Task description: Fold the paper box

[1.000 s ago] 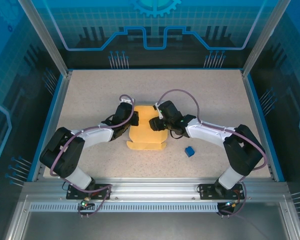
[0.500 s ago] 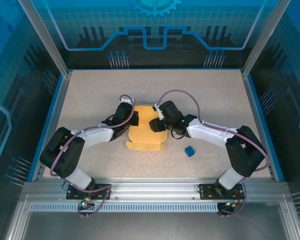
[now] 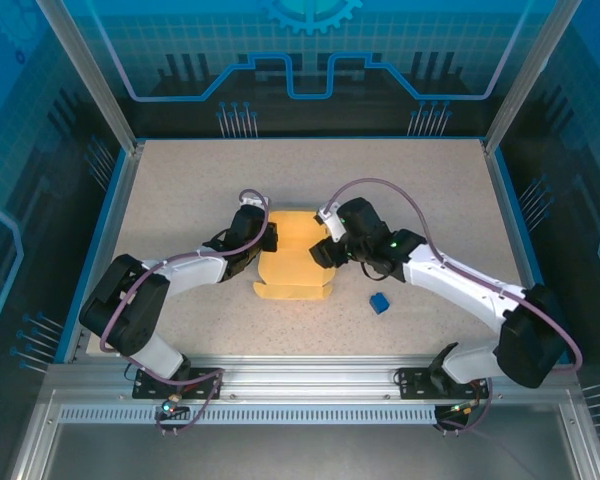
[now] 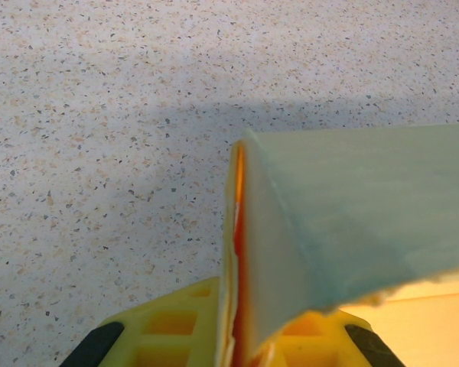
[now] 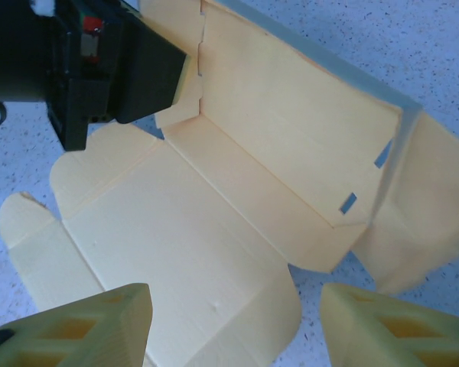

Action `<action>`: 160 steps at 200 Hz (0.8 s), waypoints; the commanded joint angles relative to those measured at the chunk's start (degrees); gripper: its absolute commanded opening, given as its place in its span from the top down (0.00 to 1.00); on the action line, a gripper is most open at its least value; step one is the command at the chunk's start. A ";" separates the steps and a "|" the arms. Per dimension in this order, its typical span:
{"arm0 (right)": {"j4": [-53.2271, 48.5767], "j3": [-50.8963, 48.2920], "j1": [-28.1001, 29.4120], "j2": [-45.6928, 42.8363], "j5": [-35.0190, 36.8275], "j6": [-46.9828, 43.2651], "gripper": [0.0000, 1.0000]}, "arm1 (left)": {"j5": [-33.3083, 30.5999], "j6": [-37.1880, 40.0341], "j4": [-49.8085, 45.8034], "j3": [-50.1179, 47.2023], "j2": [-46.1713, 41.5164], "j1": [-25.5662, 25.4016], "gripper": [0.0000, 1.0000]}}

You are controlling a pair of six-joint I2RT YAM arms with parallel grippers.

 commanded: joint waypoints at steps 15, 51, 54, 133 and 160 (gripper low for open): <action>-2.15 -0.31 -4.91 -5.74 -5.72 -2.46 0.39 | -0.77 1.11 0.36 -0.61 -1.29 -0.43 0.86; 0.58 -3.47 -12.53 -8.67 -9.09 -1.35 0.39 | -0.82 1.03 0.38 -0.68 -1.64 -0.44 0.86; 1.07 -3.88 -13.33 -8.85 -9.32 -1.17 0.39 | -0.75 1.03 0.39 -0.67 -1.73 -0.50 0.86; 8.93 -8.81 -21.06 0.82 -12.99 1.85 0.43 | -0.55 0.85 0.30 -0.85 -2.36 -0.49 0.86; 12.68 -8.92 -20.87 4.19 -17.63 2.26 0.46 | -0.48 0.82 0.19 -0.90 -2.43 -0.44 0.86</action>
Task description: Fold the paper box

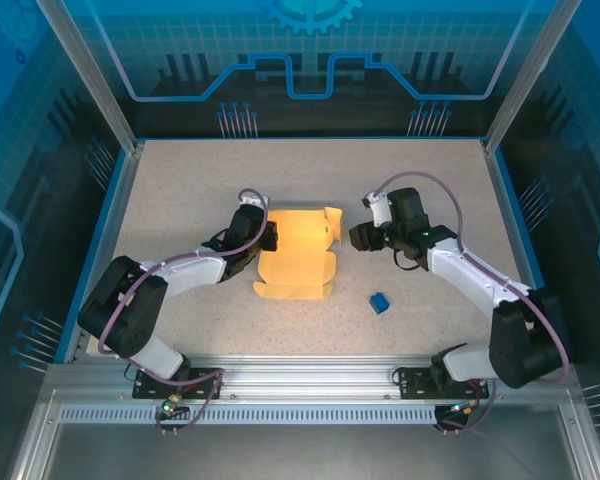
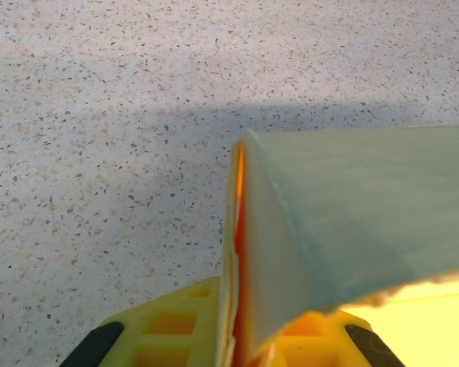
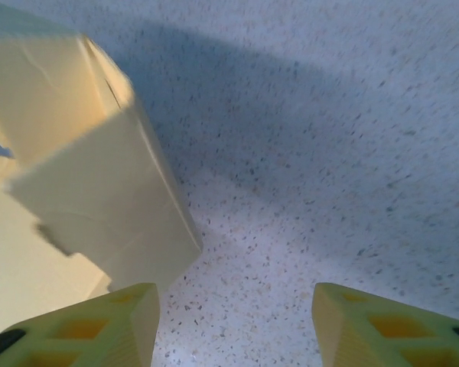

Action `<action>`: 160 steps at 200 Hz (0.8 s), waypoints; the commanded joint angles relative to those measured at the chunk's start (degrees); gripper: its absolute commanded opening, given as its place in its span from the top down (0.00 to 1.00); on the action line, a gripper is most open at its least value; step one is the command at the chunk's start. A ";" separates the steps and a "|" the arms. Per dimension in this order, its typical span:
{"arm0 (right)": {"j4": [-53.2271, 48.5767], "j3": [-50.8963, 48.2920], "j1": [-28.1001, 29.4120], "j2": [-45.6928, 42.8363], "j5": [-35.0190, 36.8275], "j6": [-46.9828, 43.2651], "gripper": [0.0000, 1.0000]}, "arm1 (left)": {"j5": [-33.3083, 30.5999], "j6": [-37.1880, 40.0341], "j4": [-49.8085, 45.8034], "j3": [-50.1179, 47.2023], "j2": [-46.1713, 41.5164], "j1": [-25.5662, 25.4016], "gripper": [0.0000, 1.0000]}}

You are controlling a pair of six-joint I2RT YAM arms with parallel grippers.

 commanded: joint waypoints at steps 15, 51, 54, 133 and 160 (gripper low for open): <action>6.21 -0.47 0.32 3.82 -7.58 0.88 0.46 | -0.39 0.87 0.22 -0.84 -1.63 -0.43 0.86; 8.07 0.26 1.89 6.19 -10.85 0.01 0.47 | -0.34 0.81 0.58 -1.11 -1.59 -0.48 0.86; 8.10 0.26 2.06 6.33 -10.87 -0.14 0.47 | -0.33 0.80 0.63 -1.16 -1.64 -0.48 0.86; 8.98 3.87 4.22 9.26 -11.58 -1.82 0.50 | 0.20 0.70 0.66 -1.12 -1.79 -0.44 0.86; 8.98 4.56 4.60 9.91 -11.56 -2.49 0.50 | 0.46 0.62 0.68 -1.09 -1.75 -0.48 0.86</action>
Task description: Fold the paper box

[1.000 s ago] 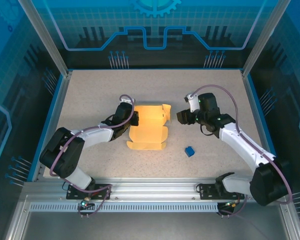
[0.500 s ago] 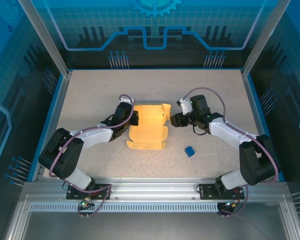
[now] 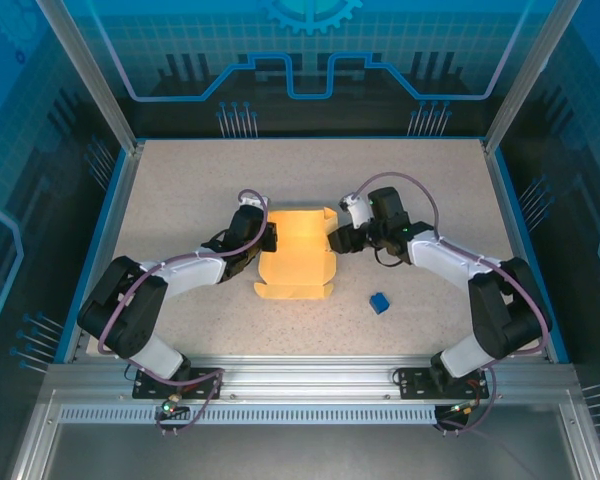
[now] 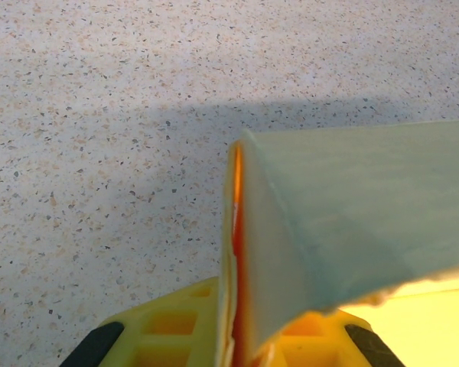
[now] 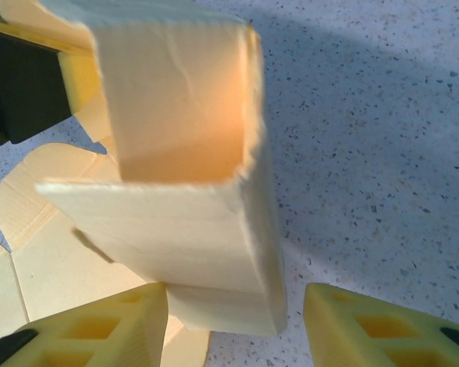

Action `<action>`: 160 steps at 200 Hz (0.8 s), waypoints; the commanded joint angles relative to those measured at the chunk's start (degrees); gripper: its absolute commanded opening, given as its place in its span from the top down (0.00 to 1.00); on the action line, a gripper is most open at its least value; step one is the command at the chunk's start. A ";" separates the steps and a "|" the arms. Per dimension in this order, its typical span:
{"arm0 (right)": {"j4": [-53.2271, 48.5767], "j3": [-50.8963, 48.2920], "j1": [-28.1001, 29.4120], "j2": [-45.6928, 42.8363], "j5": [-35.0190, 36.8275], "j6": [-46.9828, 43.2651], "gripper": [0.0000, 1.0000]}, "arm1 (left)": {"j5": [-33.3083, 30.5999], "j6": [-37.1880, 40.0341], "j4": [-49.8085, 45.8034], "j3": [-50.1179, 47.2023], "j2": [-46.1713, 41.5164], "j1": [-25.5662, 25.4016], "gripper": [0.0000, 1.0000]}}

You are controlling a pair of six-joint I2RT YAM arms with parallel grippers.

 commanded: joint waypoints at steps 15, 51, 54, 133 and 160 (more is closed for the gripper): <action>1.41 2.48 1.25 1.18 -1.04 -2.16 0.51 | 0.44 0.56 0.70 -0.71 -1.79 -0.47 0.86; 0.83 3.34 2.42 1.47 0.61 -3.56 0.55 | 0.82 0.44 0.67 -0.67 -1.84 -0.45 0.86; 0.85 3.34 2.48 1.47 0.69 -3.73 0.56 | 0.78 0.44 0.67 -0.72 -1.93 -0.50 0.86; 1.33 3.25 2.88 0.35 0.91 -6.51 0.60 | 1.24 0.22 0.68 -0.55 -1.83 -0.57 0.86; 0.13 4.02 2.46 0.82 4.25 -7.79 0.58 | 1.40 0.18 0.69 -0.55 -2.03 -0.66 0.86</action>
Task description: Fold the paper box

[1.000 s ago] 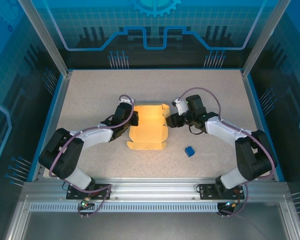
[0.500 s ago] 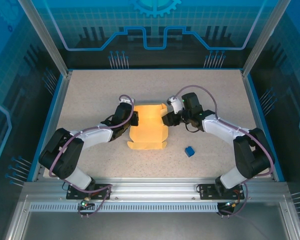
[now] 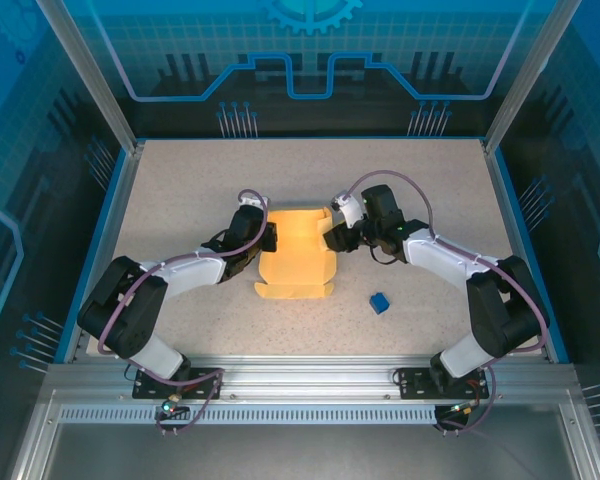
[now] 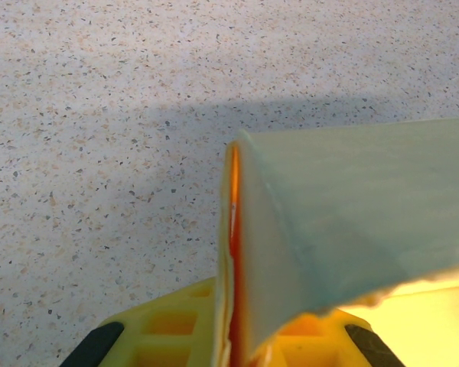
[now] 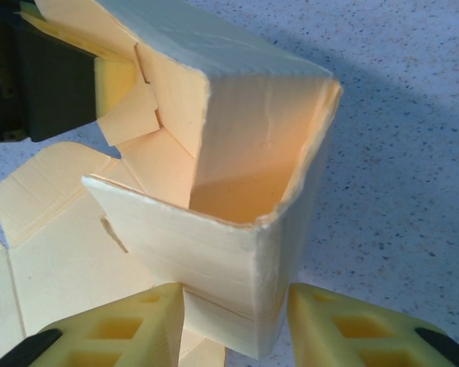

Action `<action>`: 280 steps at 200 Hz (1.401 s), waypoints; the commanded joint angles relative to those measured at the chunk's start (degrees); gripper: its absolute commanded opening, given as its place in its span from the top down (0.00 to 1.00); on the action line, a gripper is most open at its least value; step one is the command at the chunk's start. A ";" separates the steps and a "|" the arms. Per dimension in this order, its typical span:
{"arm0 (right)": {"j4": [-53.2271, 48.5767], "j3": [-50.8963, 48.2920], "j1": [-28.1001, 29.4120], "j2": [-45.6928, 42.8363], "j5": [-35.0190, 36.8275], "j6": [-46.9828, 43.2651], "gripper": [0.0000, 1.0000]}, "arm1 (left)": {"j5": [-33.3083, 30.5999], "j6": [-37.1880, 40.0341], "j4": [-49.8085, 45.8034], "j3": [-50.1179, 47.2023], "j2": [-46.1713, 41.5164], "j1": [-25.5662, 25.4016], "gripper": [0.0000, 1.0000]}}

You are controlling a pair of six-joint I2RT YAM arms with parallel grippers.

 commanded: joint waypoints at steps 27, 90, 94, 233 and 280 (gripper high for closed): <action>1.14 2.50 -0.08 1.03 0.20 -3.09 0.62 | 1.32 0.19 0.72 -0.57 -2.09 -0.64 0.86; 5.47 1.65 0.19 1.47 -3.62 -2.62 0.63 | 1.41 0.12 0.70 -0.37 -1.98 -0.70 0.86; 5.50 1.84 0.32 1.69 -3.25 -2.16 0.62 | 1.43 0.11 0.65 -0.44 -2.02 -0.69 0.87; 8.01 0.43 2.17 3.93 7.42 2.10 0.60 | 1.44 0.12 0.68 -0.39 -1.77 -0.85 0.86; 9.79 -2.41 0.87 2.89 5.50 1.12 0.62 | 1.41 0.10 0.87 -0.68 -2.00 -0.90 0.86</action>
